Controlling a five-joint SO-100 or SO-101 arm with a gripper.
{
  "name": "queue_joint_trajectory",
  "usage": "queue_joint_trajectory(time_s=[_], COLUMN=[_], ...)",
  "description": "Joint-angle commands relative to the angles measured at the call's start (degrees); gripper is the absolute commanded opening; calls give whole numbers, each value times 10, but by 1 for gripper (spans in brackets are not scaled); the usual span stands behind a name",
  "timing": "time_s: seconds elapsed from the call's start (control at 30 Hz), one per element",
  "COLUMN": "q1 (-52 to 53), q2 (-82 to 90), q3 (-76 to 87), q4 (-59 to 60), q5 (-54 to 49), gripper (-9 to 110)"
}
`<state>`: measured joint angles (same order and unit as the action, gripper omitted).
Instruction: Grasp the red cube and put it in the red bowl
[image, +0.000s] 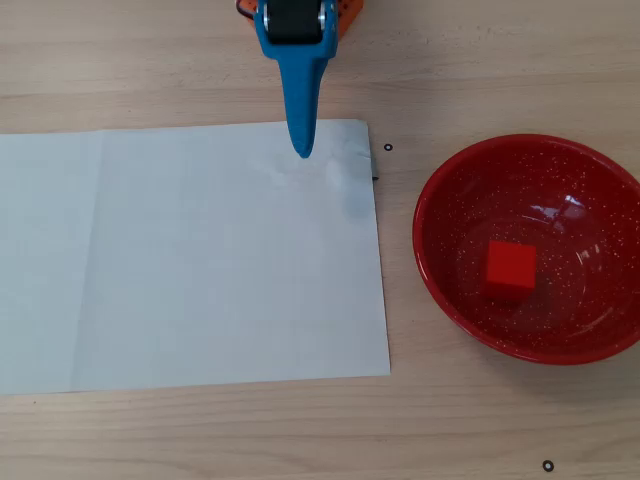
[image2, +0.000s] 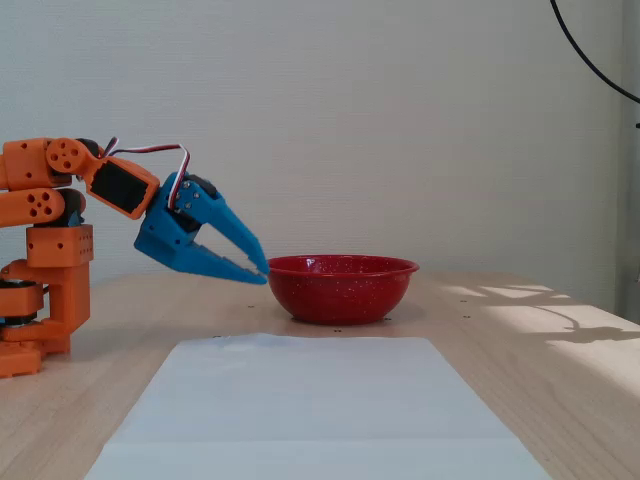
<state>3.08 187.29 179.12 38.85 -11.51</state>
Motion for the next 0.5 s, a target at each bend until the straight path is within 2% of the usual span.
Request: queue_joint_trajectory(time_s=[0.0, 0.17, 0.47], q1=[-1, -8, -9], q2=[15, 15, 15], q3=[8, 9, 9], q4=[42, 130, 135], q5=[-10, 11, 3], gripper=[0, 0, 0])
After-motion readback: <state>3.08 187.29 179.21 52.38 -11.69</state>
